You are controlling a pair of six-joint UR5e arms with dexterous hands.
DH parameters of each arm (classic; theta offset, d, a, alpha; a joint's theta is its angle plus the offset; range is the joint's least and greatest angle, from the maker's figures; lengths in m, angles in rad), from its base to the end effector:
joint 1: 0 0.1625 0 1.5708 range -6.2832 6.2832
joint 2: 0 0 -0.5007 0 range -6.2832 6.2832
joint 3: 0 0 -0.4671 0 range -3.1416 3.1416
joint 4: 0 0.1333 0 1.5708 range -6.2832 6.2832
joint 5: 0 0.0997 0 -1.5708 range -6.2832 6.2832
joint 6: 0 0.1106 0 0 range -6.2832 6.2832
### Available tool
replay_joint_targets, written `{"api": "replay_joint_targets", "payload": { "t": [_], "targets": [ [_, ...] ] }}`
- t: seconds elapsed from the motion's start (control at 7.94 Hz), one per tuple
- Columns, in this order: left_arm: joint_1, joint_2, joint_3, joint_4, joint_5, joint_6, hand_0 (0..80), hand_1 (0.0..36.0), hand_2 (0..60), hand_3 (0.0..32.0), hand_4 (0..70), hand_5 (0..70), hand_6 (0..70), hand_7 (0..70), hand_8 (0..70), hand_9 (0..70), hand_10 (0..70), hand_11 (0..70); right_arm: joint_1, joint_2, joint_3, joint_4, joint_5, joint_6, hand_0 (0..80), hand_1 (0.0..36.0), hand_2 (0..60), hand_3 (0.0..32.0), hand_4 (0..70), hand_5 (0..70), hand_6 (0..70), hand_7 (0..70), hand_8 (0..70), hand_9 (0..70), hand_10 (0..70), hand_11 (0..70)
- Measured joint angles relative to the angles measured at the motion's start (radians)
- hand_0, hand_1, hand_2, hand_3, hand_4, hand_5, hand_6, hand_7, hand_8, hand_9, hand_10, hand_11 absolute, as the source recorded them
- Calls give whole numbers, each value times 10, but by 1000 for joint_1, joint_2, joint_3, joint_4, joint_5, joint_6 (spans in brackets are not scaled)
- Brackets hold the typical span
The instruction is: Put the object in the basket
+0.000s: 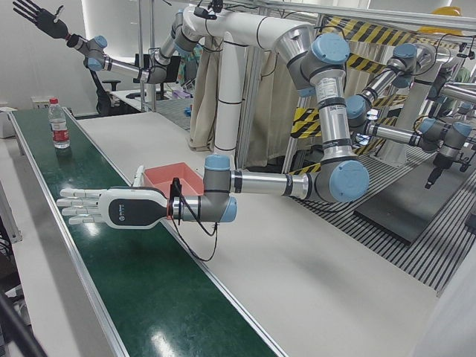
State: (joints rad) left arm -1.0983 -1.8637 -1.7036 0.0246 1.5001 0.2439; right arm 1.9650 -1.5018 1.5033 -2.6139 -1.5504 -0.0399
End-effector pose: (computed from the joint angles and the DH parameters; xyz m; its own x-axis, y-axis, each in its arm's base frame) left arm 0.1977 -0.6969 0.4977 -0.9336 -0.3004 -0.1956 0.0492 0.4330 -0.9000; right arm 0.3738 -0.5457 0.6915 -0.9079 -0.4185 0.0241 -0.2303 0.4498 -0.8629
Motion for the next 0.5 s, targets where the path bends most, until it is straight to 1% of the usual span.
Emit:
{"api": "replay_joint_targets", "payload": {
  "t": [0.25, 0.38, 0.5],
  "targets": [
    [0, 0, 0, 0, 0, 0, 531, 25, 0, 0, 15, 51, 0, 0, 14, 15, 0, 0, 0, 0, 0, 0, 0, 0, 0, 0, 0, 0, 0, 0, 0, 0, 0, 0, 0, 0],
    [0, 0, 0, 0, 0, 0, 534, 25, 0, 0, 47, 57, 0, 0, 35, 27, 0, 5, 0, 0, 0, 0, 0, 0, 0, 0, 0, 0, 0, 0, 0, 0, 0, 0, 0, 0],
    [0, 0, -1, 0, 0, 0, 533, 25, 0, 0, 46, 57, 0, 0, 33, 24, 0, 6, 0, 0, -1, 0, 0, 0, 0, 0, 0, 0, 0, 0, 0, 0, 0, 0, 0, 0]
  ]
}}
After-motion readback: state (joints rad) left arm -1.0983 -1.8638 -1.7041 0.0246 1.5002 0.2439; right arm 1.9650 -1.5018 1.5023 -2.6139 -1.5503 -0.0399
